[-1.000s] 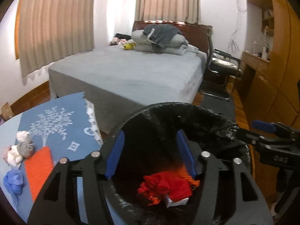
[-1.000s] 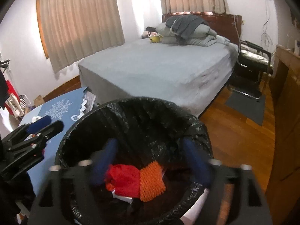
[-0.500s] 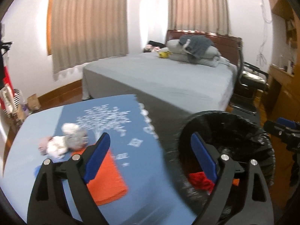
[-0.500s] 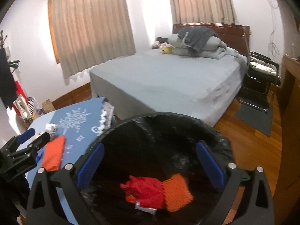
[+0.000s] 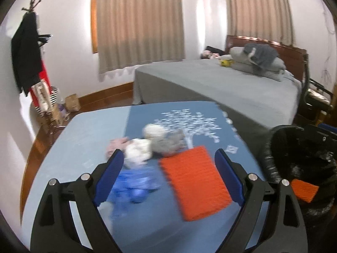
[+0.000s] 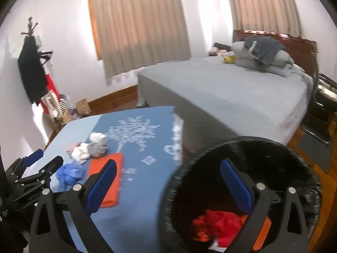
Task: Collect trash
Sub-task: 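Move the right tool to the orange pad while the left tool approaches the blue bag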
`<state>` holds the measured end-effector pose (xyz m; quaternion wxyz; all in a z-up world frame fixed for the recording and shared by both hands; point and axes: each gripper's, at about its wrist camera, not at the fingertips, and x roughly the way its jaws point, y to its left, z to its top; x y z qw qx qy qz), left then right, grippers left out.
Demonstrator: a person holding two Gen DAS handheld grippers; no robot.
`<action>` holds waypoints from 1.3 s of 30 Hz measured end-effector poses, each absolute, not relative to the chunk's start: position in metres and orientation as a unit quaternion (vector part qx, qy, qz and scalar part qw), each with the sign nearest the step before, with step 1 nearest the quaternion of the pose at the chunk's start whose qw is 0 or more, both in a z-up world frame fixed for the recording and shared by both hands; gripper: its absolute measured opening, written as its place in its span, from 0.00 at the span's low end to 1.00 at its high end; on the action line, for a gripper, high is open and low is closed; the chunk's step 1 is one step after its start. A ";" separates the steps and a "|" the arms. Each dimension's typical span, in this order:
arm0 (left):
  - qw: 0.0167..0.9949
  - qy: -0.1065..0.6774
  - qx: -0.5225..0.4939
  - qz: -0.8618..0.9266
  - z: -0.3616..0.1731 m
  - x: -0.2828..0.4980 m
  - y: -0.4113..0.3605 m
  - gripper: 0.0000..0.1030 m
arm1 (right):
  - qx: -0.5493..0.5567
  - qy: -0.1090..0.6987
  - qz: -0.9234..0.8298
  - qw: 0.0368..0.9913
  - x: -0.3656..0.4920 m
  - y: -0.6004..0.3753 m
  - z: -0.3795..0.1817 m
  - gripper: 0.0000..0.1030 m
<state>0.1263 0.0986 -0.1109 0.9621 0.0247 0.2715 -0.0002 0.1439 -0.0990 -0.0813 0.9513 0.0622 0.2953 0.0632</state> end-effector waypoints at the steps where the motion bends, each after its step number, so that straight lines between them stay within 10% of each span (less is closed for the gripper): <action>1: 0.962 0.272 0.025 0.004 -0.111 0.126 0.102 0.83 | 0.060 0.296 0.070 0.951 0.147 -0.090 -0.082 0.94; 20: 0.951 0.303 0.008 0.067 -0.139 0.134 0.179 0.83 | 0.018 0.345 0.123 0.930 0.190 0.006 -0.131 0.91; 39: 0.936 0.348 -0.003 0.048 -0.173 0.161 0.174 0.83 | 0.008 0.419 0.161 0.894 0.207 0.024 -0.182 0.41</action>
